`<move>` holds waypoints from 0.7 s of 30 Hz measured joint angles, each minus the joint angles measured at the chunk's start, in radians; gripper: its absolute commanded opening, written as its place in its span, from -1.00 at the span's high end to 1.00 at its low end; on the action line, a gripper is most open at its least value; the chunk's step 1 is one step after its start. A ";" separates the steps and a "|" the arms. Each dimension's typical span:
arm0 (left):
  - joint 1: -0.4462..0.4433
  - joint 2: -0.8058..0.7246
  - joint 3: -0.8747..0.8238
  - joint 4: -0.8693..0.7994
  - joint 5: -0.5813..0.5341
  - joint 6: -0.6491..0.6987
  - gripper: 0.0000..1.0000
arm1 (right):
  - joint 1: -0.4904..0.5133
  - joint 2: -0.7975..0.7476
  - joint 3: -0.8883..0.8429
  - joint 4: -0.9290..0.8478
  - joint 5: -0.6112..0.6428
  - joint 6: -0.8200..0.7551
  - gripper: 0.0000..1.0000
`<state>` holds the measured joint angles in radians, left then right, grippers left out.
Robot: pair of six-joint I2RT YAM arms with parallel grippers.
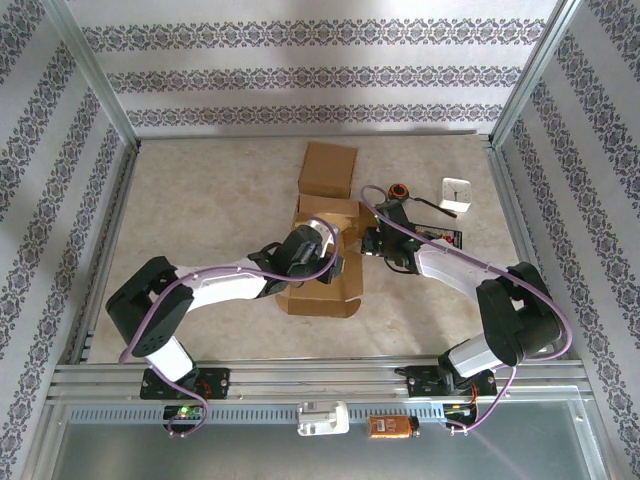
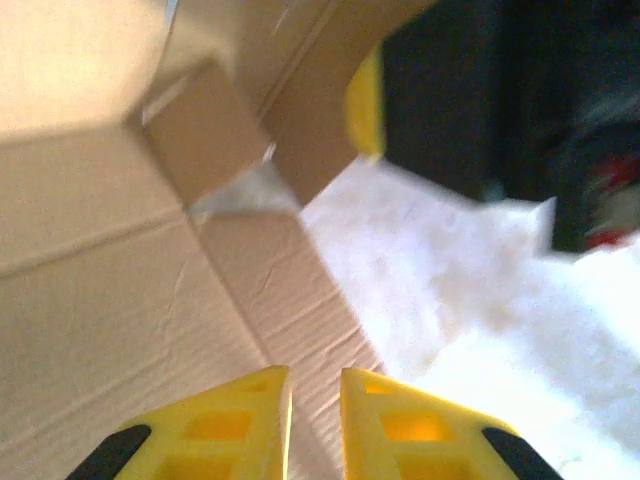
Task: Fold the paper box
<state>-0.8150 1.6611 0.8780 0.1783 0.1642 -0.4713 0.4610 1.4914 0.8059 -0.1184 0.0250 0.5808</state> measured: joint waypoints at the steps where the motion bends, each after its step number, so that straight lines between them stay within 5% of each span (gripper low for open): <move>1: 0.000 0.026 0.002 -0.007 0.007 0.000 0.72 | 0.000 0.000 0.004 -0.005 -0.003 -0.003 0.87; 7: 0.004 0.173 0.019 -0.015 0.053 -0.005 0.79 | 0.002 0.000 0.027 -0.042 -0.018 -0.003 0.92; 21: 0.006 0.207 0.067 -0.012 0.067 -0.006 0.80 | 0.000 -0.002 0.166 -0.249 -0.088 0.067 0.82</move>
<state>-0.8085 1.8679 0.9451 0.1661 0.2314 -0.4774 0.4606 1.4895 0.9718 -0.3676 -0.0631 0.6476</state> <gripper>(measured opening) 0.100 0.081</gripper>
